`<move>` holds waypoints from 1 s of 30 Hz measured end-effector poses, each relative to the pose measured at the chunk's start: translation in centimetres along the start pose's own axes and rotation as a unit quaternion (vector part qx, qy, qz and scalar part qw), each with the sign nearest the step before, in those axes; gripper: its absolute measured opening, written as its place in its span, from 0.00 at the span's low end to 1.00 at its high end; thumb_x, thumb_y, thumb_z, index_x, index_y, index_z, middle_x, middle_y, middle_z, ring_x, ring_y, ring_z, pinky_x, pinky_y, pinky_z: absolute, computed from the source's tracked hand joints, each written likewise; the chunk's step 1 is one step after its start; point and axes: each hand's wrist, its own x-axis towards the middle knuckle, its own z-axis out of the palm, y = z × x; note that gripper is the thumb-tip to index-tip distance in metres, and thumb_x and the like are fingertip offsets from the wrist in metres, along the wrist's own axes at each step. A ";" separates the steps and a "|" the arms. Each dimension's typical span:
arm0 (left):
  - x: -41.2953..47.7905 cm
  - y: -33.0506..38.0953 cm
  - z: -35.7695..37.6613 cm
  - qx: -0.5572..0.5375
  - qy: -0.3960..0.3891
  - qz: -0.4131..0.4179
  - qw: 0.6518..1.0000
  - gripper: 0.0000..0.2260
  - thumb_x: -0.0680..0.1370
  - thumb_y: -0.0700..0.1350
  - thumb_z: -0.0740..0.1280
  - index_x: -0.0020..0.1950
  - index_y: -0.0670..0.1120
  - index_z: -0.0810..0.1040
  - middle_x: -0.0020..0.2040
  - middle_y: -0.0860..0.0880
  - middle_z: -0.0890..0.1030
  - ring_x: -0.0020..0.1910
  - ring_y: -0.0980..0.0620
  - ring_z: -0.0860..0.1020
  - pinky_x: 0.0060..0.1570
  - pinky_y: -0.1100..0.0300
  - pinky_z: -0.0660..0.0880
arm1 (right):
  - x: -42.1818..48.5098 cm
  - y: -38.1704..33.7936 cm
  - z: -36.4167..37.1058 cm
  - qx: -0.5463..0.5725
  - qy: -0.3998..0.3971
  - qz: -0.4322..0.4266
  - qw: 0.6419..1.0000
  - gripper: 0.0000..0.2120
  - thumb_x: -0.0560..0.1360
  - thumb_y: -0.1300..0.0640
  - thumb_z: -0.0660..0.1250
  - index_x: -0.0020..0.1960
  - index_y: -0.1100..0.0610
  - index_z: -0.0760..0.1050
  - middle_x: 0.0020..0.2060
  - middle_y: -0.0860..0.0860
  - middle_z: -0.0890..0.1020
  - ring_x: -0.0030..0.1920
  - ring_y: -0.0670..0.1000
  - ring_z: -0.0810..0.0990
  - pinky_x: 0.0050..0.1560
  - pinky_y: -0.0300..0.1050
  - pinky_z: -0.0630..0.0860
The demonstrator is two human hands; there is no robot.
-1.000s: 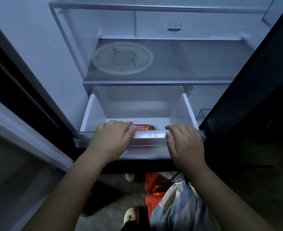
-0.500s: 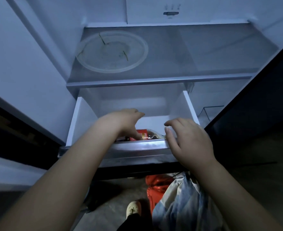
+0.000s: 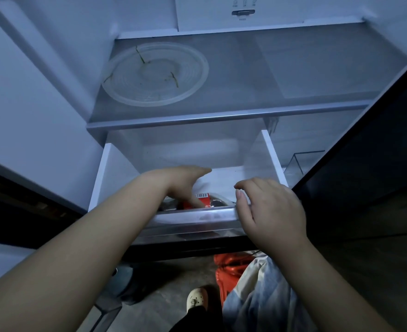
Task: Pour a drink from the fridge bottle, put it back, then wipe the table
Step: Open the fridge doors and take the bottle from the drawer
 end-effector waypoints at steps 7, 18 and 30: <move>0.8 0.6 -0.4 -0.011 0.006 0.040 0.999 0.47 0.68 0.60 0.74 0.78 0.53 0.49 0.77 0.53 0.57 0.75 0.53 0.58 0.72 0.54 0.58 | 0.5 -0.2 -0.1 0.001 -0.042 0.023 0.999 0.17 0.76 0.49 0.52 0.46 0.53 0.79 0.39 0.47 0.81 0.42 0.53 0.78 0.40 0.46 0.71; 1.8 -0.5 1.9 0.031 -0.068 0.018 0.997 0.46 0.67 0.55 0.76 0.77 0.55 0.52 0.73 0.51 0.63 0.71 0.50 0.64 0.68 0.53 0.64 | 0.2 -0.2 0.0 -0.007 -0.050 0.024 0.998 0.17 0.76 0.49 0.52 0.48 0.53 0.79 0.38 0.48 0.80 0.41 0.53 0.77 0.39 0.45 0.67; 2.5 -1.4 2.8 -0.013 -0.083 -0.021 0.996 0.37 0.64 0.58 0.75 0.70 0.56 0.65 0.63 0.54 0.74 0.56 0.50 0.75 0.58 0.53 0.72 | 0.4 -0.4 0.1 0.000 -0.050 0.029 0.998 0.17 0.76 0.49 0.53 0.48 0.52 0.79 0.38 0.47 0.81 0.41 0.53 0.78 0.40 0.45 0.65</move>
